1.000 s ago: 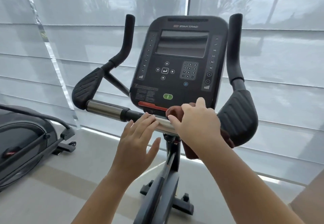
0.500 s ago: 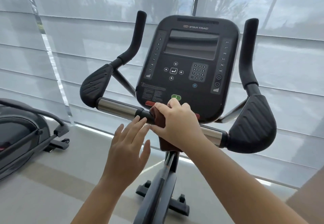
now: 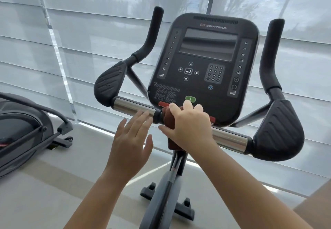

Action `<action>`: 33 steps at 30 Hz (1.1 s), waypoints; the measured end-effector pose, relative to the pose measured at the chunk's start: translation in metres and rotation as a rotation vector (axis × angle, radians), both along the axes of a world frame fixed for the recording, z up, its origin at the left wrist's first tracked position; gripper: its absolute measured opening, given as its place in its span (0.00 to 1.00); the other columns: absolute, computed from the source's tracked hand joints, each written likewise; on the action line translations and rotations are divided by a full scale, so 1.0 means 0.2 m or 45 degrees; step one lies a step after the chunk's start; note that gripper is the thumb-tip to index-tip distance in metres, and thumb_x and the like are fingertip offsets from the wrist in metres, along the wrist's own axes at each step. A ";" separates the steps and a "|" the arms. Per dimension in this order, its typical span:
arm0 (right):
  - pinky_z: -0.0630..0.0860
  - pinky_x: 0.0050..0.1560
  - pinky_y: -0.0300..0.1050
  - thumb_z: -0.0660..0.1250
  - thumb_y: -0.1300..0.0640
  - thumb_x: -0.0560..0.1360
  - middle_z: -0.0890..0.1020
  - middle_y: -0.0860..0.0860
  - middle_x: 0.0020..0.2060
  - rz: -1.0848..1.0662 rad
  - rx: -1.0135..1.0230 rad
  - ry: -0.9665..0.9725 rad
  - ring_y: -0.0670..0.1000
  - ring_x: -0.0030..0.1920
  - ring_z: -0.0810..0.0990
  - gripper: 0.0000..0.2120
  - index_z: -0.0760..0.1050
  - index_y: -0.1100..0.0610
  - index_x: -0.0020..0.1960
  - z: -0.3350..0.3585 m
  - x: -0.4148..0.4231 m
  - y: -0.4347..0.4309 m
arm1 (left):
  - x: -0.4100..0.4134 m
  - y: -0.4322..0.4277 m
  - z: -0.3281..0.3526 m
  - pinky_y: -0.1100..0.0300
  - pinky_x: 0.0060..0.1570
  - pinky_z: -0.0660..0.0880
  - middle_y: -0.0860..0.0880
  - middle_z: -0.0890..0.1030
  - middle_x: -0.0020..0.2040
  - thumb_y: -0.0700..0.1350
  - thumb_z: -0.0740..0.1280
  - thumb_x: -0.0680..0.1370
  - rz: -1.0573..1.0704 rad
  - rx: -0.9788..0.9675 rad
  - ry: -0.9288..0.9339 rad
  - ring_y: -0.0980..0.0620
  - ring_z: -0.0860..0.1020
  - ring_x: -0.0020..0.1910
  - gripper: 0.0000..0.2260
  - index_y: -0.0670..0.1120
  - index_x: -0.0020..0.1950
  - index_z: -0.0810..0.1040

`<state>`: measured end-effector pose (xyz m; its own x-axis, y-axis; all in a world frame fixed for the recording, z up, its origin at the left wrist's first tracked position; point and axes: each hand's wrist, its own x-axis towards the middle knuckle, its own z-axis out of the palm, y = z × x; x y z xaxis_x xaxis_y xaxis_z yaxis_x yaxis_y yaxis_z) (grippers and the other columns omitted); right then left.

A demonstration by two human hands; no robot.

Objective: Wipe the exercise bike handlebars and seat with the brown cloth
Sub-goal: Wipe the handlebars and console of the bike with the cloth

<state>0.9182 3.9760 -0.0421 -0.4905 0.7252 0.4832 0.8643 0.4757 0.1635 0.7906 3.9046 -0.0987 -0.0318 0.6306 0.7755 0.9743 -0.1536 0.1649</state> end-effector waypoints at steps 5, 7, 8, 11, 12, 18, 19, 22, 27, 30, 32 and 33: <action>0.64 0.36 0.43 0.61 0.29 0.63 0.72 0.53 0.52 0.034 -0.035 -0.096 0.52 0.41 0.62 0.43 0.56 0.48 0.71 0.01 0.28 -0.05 | -0.03 0.06 0.03 0.42 0.61 0.67 0.39 0.77 0.61 0.36 0.65 0.72 -0.036 0.009 0.044 0.42 0.72 0.63 0.17 0.36 0.60 0.74; 0.66 0.36 0.44 0.61 0.28 0.62 0.72 0.52 0.52 -0.007 -0.075 -0.161 0.51 0.41 0.63 0.45 0.53 0.47 0.72 0.02 0.37 -0.04 | -0.05 0.08 0.03 0.43 0.61 0.67 0.40 0.76 0.61 0.36 0.64 0.72 -0.044 -0.003 0.063 0.43 0.72 0.63 0.17 0.37 0.61 0.74; 0.67 0.36 0.44 0.61 0.29 0.62 0.73 0.52 0.52 -0.014 -0.090 -0.172 0.51 0.40 0.64 0.44 0.54 0.46 0.72 0.04 0.38 -0.03 | -0.06 0.09 0.02 0.44 0.61 0.66 0.40 0.77 0.61 0.35 0.65 0.71 -0.050 -0.005 0.073 0.43 0.72 0.63 0.17 0.37 0.61 0.74; 0.67 0.38 0.44 0.62 0.30 0.64 0.73 0.53 0.52 0.002 -0.082 -0.115 0.52 0.41 0.64 0.41 0.56 0.46 0.72 0.04 0.22 -0.01 | -0.07 0.10 0.01 0.43 0.61 0.68 0.40 0.77 0.61 0.31 0.68 0.68 -0.084 -0.026 0.047 0.43 0.72 0.63 0.21 0.37 0.61 0.74; 0.66 0.38 0.44 0.63 0.31 0.65 0.73 0.54 0.53 0.018 -0.063 -0.115 0.52 0.41 0.63 0.40 0.57 0.47 0.71 0.03 0.13 0.00 | -0.07 0.10 0.00 0.42 0.60 0.69 0.40 0.77 0.61 0.30 0.68 0.67 -0.091 -0.029 0.019 0.43 0.72 0.63 0.23 0.37 0.61 0.74; 0.63 0.35 0.43 0.68 0.35 0.64 0.75 0.56 0.47 0.064 0.016 -0.067 0.53 0.38 0.64 0.36 0.65 0.51 0.66 0.01 0.03 0.00 | -0.06 0.10 -0.01 0.40 0.60 0.69 0.42 0.75 0.63 0.30 0.68 0.66 -0.111 -0.046 -0.047 0.44 0.71 0.64 0.25 0.38 0.63 0.72; 0.64 0.32 0.43 0.71 0.35 0.61 0.77 0.56 0.44 0.080 0.057 -0.058 0.54 0.35 0.66 0.37 0.70 0.52 0.63 0.01 0.08 -0.01 | -0.06 0.09 -0.01 0.40 0.60 0.69 0.42 0.75 0.63 0.30 0.68 0.66 -0.114 -0.054 -0.043 0.44 0.71 0.64 0.26 0.38 0.63 0.72; 0.68 0.27 0.42 0.76 0.37 0.54 0.78 0.58 0.37 0.070 0.233 0.017 0.57 0.30 0.71 0.36 0.76 0.56 0.56 -0.03 0.21 -0.03 | -0.06 0.09 -0.01 0.38 0.59 0.69 0.41 0.75 0.63 0.32 0.70 0.66 -0.112 -0.072 -0.030 0.43 0.71 0.64 0.26 0.38 0.63 0.72; 0.68 0.32 0.43 0.70 0.34 0.61 0.78 0.56 0.44 -0.062 0.244 -0.102 0.55 0.37 0.72 0.35 0.72 0.52 0.61 -0.03 0.05 -0.03 | -0.06 0.09 -0.01 0.39 0.60 0.68 0.41 0.75 0.63 0.34 0.71 0.66 -0.093 -0.093 -0.010 0.42 0.72 0.63 0.26 0.37 0.63 0.72; 0.65 0.38 0.44 0.65 0.34 0.66 0.74 0.53 0.50 0.056 -0.051 -0.065 0.54 0.43 0.69 0.35 0.61 0.47 0.67 -0.01 -0.04 0.03 | -0.06 0.08 0.00 0.40 0.62 0.65 0.41 0.74 0.63 0.34 0.71 0.66 -0.094 -0.102 -0.027 0.43 0.70 0.64 0.26 0.38 0.64 0.72; 0.66 0.38 0.43 0.65 0.32 0.63 0.74 0.50 0.46 0.136 -0.177 -0.031 0.52 0.40 0.69 0.33 0.64 0.44 0.64 0.03 0.03 0.09 | -0.05 0.08 0.00 0.39 0.62 0.66 0.41 0.74 0.64 0.35 0.71 0.66 -0.096 -0.106 -0.040 0.42 0.70 0.65 0.26 0.38 0.64 0.71; 0.68 0.38 0.43 0.64 0.30 0.61 0.74 0.48 0.43 0.163 -0.294 -0.013 0.51 0.40 0.71 0.32 0.66 0.43 0.61 0.06 0.08 0.12 | -0.05 0.08 0.00 0.38 0.61 0.67 0.41 0.74 0.63 0.35 0.71 0.66 -0.097 -0.110 -0.049 0.42 0.70 0.65 0.26 0.37 0.64 0.71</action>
